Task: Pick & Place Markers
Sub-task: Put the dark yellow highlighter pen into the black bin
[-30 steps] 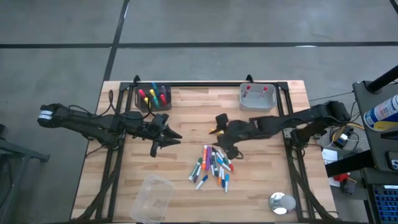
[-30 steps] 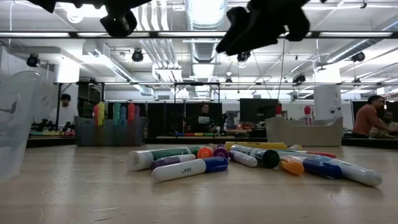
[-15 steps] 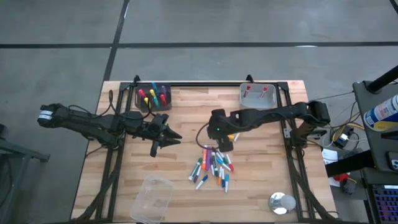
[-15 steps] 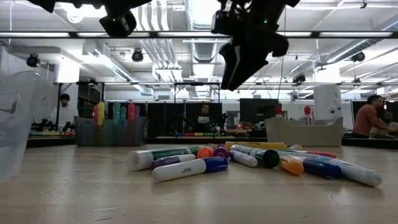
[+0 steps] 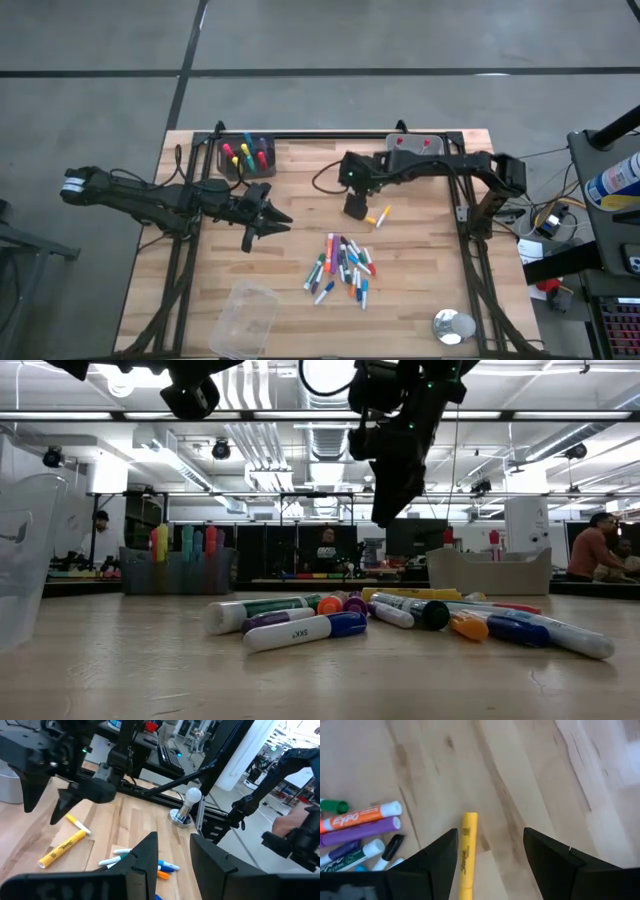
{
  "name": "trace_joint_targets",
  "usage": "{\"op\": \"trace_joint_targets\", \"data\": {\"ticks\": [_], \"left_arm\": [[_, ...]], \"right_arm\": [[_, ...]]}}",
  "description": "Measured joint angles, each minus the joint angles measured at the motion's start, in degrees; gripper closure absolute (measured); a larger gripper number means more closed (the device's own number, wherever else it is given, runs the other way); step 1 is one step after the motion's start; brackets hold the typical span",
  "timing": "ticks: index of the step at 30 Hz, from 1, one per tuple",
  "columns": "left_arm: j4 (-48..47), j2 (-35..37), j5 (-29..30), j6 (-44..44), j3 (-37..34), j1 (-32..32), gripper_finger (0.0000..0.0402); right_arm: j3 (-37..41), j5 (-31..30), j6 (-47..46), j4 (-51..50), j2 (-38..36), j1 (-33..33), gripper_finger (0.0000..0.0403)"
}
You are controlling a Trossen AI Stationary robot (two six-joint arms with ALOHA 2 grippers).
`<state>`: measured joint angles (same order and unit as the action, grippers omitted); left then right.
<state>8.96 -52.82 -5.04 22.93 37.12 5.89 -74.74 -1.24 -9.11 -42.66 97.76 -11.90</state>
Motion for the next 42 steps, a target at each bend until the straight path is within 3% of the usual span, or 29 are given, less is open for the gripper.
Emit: {"op": "trace_joint_targets", "data": {"ticks": [9,42], "left_arm": [[-0.05,0.01,0.00,-0.49,0.00,-0.02,0.0296],[-0.04,0.04,0.00,-0.38,-0.84,-0.01,0.0296]], "right_arm": [[0.15,7.61,-7.93,-5.02,0.83,-2.19,0.0184],[0.04,1.05,-5.52,-2.25,13.10,2.18,0.0184]]}}
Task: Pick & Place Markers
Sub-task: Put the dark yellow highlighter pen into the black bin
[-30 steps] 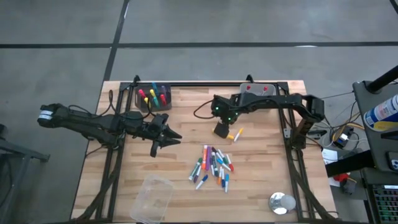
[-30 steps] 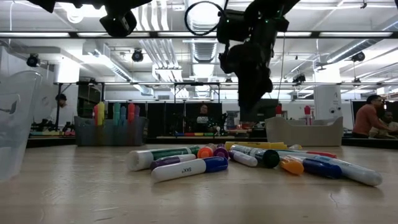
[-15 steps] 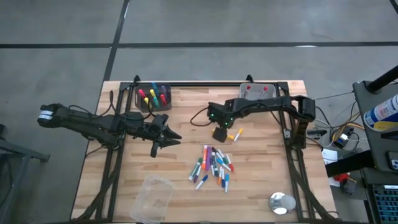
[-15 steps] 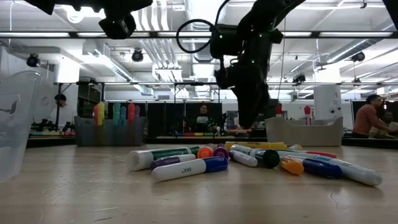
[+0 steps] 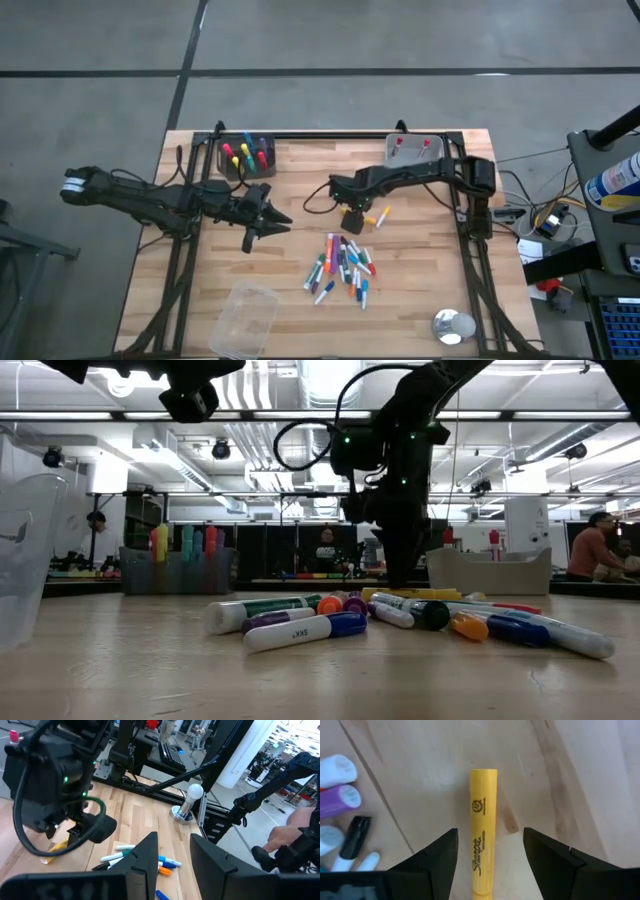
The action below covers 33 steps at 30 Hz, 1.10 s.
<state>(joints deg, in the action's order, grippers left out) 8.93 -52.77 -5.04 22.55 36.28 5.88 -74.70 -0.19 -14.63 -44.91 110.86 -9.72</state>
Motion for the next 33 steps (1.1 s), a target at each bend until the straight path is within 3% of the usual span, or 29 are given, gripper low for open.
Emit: {"op": "trace_joint_targets", "data": {"ticks": [8,23,33], "left_arm": [[0.00,0.00,0.00,-0.03,0.01,0.01,0.0296],[0.00,-0.02,-0.02,0.04,0.01,0.00,0.0296],[-0.43,-0.02,-0.02,0.11,0.01,-0.01,0.0296]], "right_arm": [[0.00,0.26,1.16,0.33,1.61,0.11,0.0195],[-0.02,1.81,2.68,1.27,1.78,0.07,0.0339],[-0.14,2.40,2.79,2.28,1.91,0.11,0.0338]]}}
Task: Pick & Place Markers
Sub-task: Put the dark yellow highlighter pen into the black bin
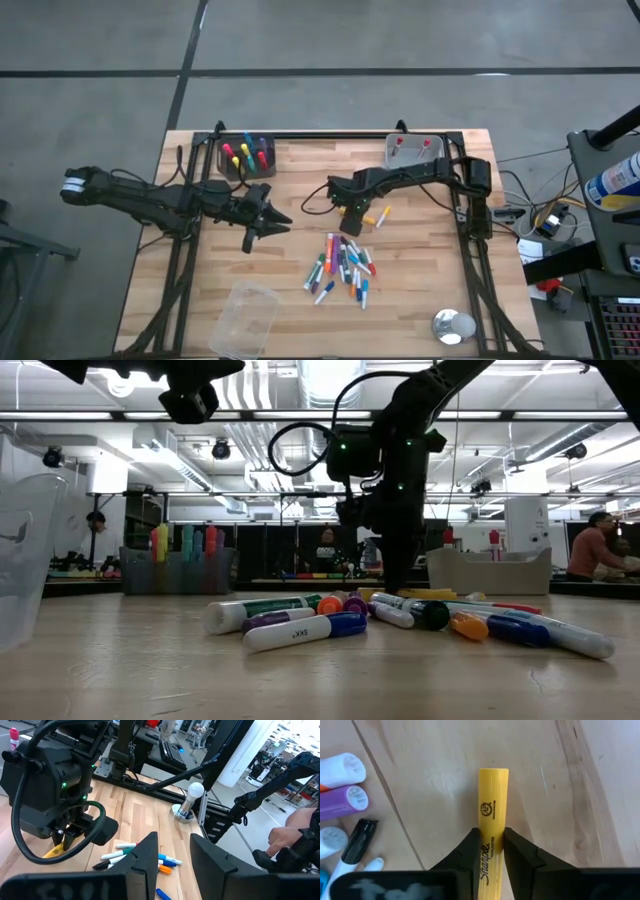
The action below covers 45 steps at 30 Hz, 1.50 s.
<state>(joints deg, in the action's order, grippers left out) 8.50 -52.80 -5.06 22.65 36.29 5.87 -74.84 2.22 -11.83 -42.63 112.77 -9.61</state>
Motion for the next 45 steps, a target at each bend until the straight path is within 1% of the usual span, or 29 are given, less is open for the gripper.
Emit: {"op": "trace_joint_targets", "data": {"ticks": [6,11,16,20,23,27,30,34,36,39,41,45], "left_arm": [[-0.33,-0.04,0.00,0.04,0.00,0.00,0.0296],[-0.87,-0.04,0.00,0.13,0.00,0.01,0.0296],[-0.97,-0.04,0.00,0.13,0.00,0.00,0.0296],[-0.97,0.16,0.00,0.99,0.00,0.02,0.0296],[-1.23,0.40,-0.04,2.87,0.00,0.02,0.0296],[-1.88,1.02,-0.37,6.55,0.00,0.02,0.0296],[-2.09,1.63,-0.42,9.59,0.00,-0.11,0.0296],[-2.18,2.55,-0.43,14.58,0.00,-0.86,0.0296],[-2.61,2.71,-0.61,15.56,0.00,-1.49,0.0296],[-2.64,2.61,-2.15,19.17,0.05,-2.74,0.0296],[-2.71,2.46,-4.14,23.41,0.34,-3.64,0.0296],[-2.70,2.34,-7.45,28.63,1.23,-4.62,0.0296]], "right_arm": [[-1.87,2.00,0.60,0.68,-1.03,0.00,0.0344],[-3.44,3.43,4.20,0.92,-1.40,0.46,0.0345],[-4.45,3.83,13.71,0.61,-2.54,2.64,0.0346],[-5.43,2.94,21.98,-0.22,-3.55,6.04,0.0346],[-6.33,-2.49,28.43,-1.76,-4.34,9.54,0.0346],[-7.38,-13.33,36.12,-2.50,-4.39,14.95,0.0346],[-7.95,-19.99,41.67,-1.90,-4.42,18.82,0.0346],[-8.30,-31.66,49.07,-1.06,-4.39,23.26,0.0346],[-8.32,-36.68,53.32,-0.94,-4.41,25.03,0.0346],[-8.32,-41.05,60.31,-1.04,-4.39,27.34,0.0346],[-8.32,-42.25,64.56,-0.85,-4.39,28.72,0.0346],[-8.30,-45.83,72.43,0.29,-4.33,31.56,0.0346]]}}
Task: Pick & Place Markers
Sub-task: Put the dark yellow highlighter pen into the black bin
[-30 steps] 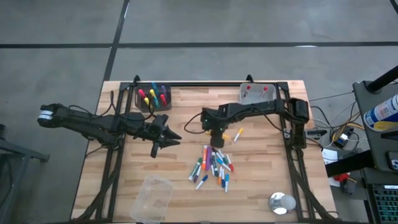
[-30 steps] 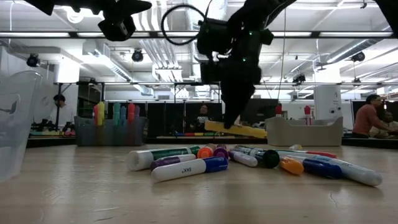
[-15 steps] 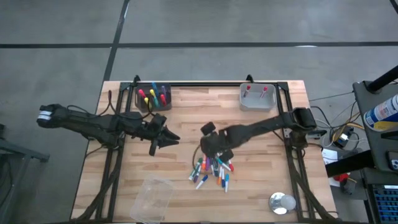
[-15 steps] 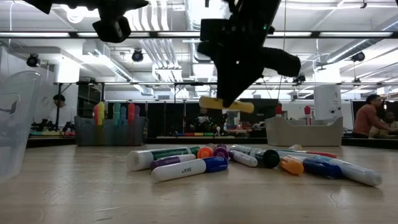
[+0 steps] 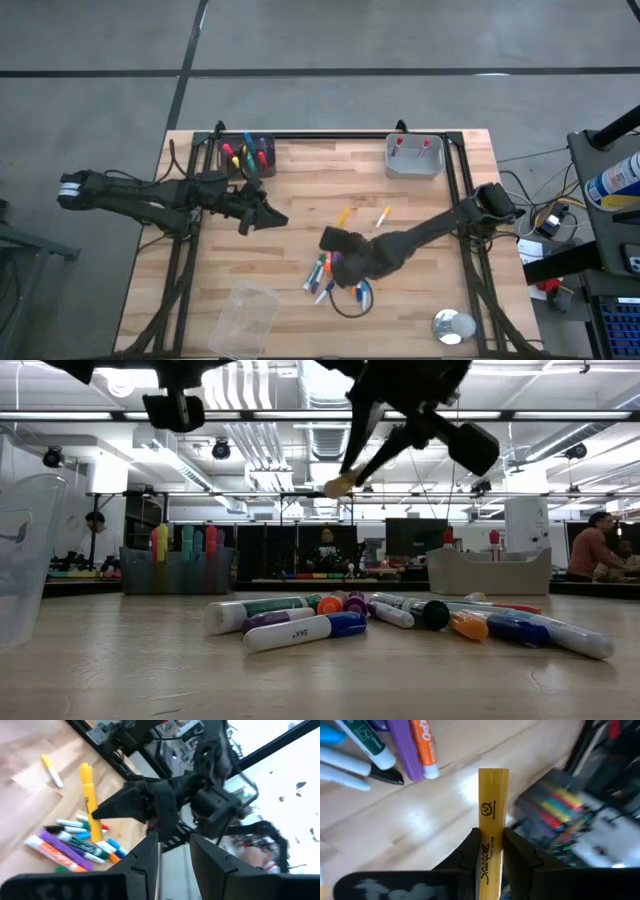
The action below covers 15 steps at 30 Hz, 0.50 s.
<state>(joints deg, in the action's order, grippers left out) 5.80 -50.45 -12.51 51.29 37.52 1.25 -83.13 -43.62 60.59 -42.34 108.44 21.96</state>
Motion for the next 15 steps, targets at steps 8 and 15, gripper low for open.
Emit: {"op": "trace_joint_targets", "data": {"ticks": [8,15], "left_arm": [[-0.30,-1.22,-6.70,7.36,2.54,-2.21,0.0296],[-0.39,-6.06,-9.94,11.10,2.72,-2.66,0.0296]], "right_arm": [[0.00,-2.60,15.07,5.83,0.15,5.25,0.0346],[0.00,-4.53,22.51,11.99,0.15,8.90,0.0346]]}}
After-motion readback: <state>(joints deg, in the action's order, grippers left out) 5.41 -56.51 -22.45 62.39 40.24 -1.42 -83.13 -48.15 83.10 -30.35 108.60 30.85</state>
